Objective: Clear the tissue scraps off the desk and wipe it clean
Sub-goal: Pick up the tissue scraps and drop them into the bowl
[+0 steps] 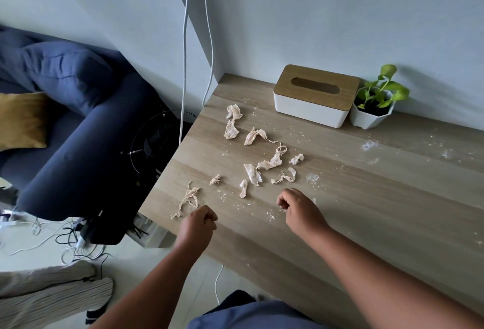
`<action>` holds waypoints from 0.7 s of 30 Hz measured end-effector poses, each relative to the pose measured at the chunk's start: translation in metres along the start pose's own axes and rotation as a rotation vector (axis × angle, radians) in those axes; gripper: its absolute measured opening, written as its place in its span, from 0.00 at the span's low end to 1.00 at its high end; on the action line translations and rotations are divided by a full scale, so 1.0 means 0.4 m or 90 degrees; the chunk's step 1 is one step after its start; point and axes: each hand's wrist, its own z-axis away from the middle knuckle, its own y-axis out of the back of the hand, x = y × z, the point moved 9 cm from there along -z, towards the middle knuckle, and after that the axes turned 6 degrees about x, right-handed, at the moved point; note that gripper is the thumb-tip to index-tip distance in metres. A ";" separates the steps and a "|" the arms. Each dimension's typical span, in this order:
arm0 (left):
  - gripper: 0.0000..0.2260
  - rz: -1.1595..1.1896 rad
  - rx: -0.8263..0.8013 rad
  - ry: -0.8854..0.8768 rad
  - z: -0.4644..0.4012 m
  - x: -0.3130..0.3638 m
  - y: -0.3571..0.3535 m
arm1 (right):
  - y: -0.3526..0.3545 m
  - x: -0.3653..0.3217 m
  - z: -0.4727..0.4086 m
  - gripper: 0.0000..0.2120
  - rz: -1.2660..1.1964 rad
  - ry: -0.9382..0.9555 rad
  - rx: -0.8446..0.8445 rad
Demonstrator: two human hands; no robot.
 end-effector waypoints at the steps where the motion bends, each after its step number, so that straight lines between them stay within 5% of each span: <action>1: 0.16 -0.002 0.004 0.005 -0.006 -0.010 0.009 | -0.006 -0.004 -0.002 0.19 -0.001 0.001 0.002; 7: 0.08 -0.069 0.056 -0.001 -0.054 -0.048 0.077 | -0.030 -0.026 -0.017 0.13 0.009 -0.005 0.003; 11: 0.07 -0.182 0.100 -0.151 -0.100 -0.045 0.093 | -0.045 -0.065 -0.032 0.03 0.124 0.038 -0.019; 17: 0.39 -0.310 0.048 -0.160 -0.202 -0.091 0.063 | -0.086 -0.119 -0.082 0.14 0.344 0.118 -0.059; 21: 0.39 -0.284 0.046 -0.177 -0.221 -0.081 0.053 | -0.147 -0.123 -0.120 0.26 0.392 0.091 -0.117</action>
